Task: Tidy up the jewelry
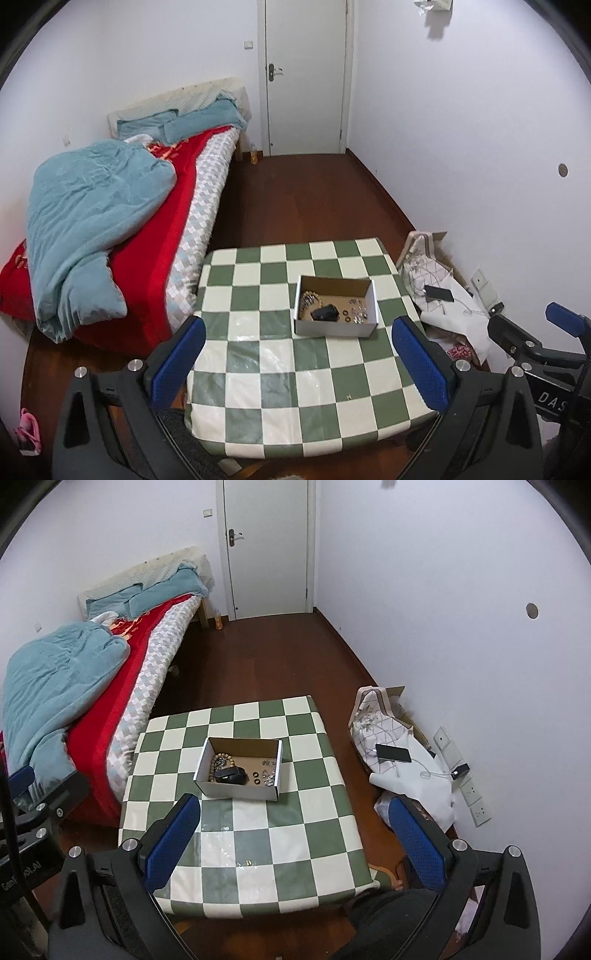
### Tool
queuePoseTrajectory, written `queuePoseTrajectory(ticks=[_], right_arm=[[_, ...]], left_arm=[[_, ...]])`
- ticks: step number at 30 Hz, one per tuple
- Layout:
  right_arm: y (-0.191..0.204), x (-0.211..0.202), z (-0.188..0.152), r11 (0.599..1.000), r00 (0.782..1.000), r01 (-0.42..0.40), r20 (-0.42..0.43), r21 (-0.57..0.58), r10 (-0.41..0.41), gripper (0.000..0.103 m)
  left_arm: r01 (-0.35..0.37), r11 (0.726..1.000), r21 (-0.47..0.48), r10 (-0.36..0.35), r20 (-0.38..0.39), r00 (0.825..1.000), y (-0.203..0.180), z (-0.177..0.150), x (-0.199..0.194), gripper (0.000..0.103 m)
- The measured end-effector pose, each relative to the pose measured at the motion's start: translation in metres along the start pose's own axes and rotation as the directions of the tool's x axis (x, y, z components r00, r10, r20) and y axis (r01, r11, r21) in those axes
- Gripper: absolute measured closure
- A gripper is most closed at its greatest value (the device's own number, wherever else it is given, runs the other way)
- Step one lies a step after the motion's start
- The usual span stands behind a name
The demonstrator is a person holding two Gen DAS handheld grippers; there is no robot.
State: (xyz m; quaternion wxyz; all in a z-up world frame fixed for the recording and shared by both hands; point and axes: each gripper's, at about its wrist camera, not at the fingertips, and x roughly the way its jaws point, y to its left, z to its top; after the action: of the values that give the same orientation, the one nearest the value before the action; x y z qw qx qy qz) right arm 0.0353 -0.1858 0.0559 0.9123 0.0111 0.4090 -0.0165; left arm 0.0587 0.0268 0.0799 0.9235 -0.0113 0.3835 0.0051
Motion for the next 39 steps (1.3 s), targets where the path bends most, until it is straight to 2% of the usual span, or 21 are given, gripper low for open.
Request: queuePoseTrajectory(ticks=[6, 15, 29, 39], right_arm=[[-0.001, 0.001, 0.017, 1.000, 1.000, 0.002, -0.006, -0.004, -0.002, 0.000], [0.003, 0.032, 0.034, 1.000, 0.999, 0.009, -0.047, -0.024, -0.010, 0.000], [0.008, 0.044, 0.038, 0.999, 0.998, 0.020, -0.060, -0.035, -0.022, 0.000], [0.009, 0.045, 0.034, 0.999, 0.998, 0.003, -0.063, -0.032, -0.005, 0.000]], left_arm=[[-0.052, 0.999, -0.014, 0.052, -0.018, 0.998, 0.001, 0.013, 0.008, 0.000], [-0.068, 0.997, -0.023, 0.066, -0.055, 0.996, -0.001, 0.020, 0.028, 0.000], [-0.096, 0.995, -0.024, 0.093, -0.090, 0.992, -0.001, 0.018, 0.044, 0.000], [-0.111, 0.994, -0.018, 0.109, -0.070, 0.992, -0.002, 0.017, 0.039, 0.000]])
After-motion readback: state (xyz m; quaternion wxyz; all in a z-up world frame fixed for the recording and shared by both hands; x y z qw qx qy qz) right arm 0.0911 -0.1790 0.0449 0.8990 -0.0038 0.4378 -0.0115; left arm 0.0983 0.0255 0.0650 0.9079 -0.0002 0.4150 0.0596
